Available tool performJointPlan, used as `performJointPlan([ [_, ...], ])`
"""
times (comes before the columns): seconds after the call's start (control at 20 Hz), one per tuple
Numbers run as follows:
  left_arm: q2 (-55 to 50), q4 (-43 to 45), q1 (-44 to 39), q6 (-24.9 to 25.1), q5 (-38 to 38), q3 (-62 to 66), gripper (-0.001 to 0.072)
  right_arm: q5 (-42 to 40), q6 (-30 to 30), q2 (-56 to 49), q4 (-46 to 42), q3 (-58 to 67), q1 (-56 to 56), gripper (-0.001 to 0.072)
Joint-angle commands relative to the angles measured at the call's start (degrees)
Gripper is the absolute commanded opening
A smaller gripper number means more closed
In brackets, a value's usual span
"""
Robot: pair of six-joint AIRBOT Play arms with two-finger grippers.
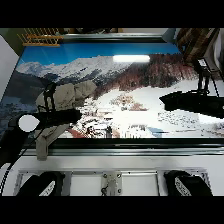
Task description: Fold the clothes and pants, and hang the long-sleeved shirts on hangers.
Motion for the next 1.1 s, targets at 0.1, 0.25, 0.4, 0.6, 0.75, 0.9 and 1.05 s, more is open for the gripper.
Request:
performJointPlan([
  [0.1,0.0,0.0,0.0,0.0,0.0,0.0,0.0003,0.0,0.0,0.0,0.0,0.1,0.0,0.0028],
  [0.25,0.0,-0.2,0.0,0.0,0.1,0.0,0.0004,0.0,0.0,0.0,0.0,0.1,0.0,0.0028],
  [0.4,-0.1,0.6,1.2,4.7,2.5,0.5,0.0720,0.0,0.0,0.0,0.0,0.1,0.0,0.0028],
  [0.6,-9.0,12.9,7.0,7.6,2.9,10.2,0.0690,0.0,0.0,0.0,0.0,0.1,0.0,0.0028],
  [0.75,-20.2,25.8,7.8,5.9,2.8,17.9,0.0689,0.0,0.0,0.0,0.0,0.1,0.0,0.0028],
  [0.9,-31.3,30.4,7.7,4.1,2.9,22.3,0.0689,0.0,0.0,0.0,0.0,0.1,0.0,0.0028],
  [1.05,-40.7,30.5,6.6,3.9,2.9,25.3,0.0689,0.0,0.0,0.0,0.0,0.1,0.0,0.0028],
])
